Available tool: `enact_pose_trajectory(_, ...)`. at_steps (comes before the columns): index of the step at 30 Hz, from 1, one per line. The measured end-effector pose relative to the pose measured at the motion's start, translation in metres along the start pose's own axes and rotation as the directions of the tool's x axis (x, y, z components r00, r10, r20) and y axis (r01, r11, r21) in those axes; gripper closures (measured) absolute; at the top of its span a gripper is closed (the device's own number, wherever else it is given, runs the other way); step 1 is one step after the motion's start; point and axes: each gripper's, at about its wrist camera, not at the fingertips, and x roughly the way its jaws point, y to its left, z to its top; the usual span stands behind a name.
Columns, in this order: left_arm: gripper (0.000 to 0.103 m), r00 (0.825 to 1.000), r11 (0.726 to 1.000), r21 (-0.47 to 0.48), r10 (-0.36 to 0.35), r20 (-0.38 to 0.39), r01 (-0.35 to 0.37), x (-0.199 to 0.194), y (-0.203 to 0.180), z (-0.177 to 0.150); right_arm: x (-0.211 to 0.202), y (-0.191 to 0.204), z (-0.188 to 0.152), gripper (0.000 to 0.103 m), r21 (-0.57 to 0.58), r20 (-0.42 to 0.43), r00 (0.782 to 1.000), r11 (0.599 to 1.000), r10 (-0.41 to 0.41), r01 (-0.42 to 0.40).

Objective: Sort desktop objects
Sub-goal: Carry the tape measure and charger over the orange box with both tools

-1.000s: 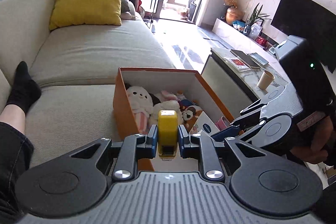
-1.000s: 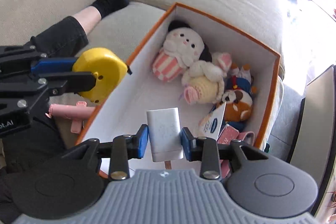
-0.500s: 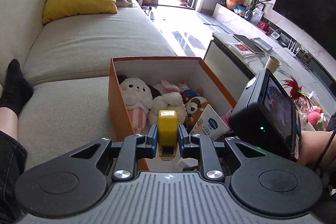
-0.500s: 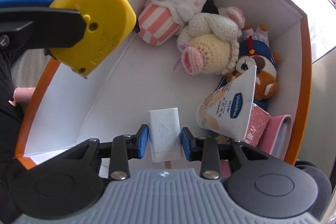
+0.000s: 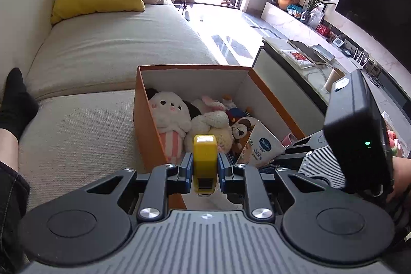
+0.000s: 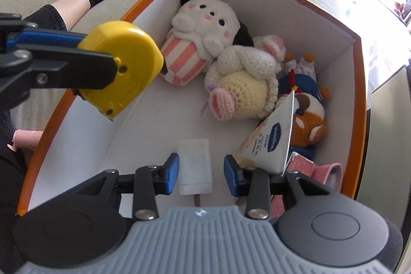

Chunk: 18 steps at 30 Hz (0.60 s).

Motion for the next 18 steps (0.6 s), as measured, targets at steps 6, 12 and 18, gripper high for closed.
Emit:
enact_pose_trajectory(6, 0.081, 1.000, 1.000, -0.020, 0.000, 0.015, 0.000, -0.002, 0.002, 0.000, -0.012, 0.009, -0.013, 0.085, -0.139, 0.005, 0.992, 0.983, 0.124, -0.122)
enact_pose_trajectory(12, 0.081, 1.000, 0.999, -0.029, 0.014, 0.015, -0.013, -0.003, 0.003, -0.001, 0.011, 0.025, -0.009, 0.093, -0.083, -0.058, 0.986, 0.983, 0.157, -0.161)
enact_pose_trajectory(18, 0.081, 1.000, 1.000, -0.028, 0.009, 0.015, -0.009, -0.002, 0.004, -0.002, 0.024, 0.012, 0.004, 0.096, 0.040, -0.054, 0.991, 0.992, 0.124, -0.122)
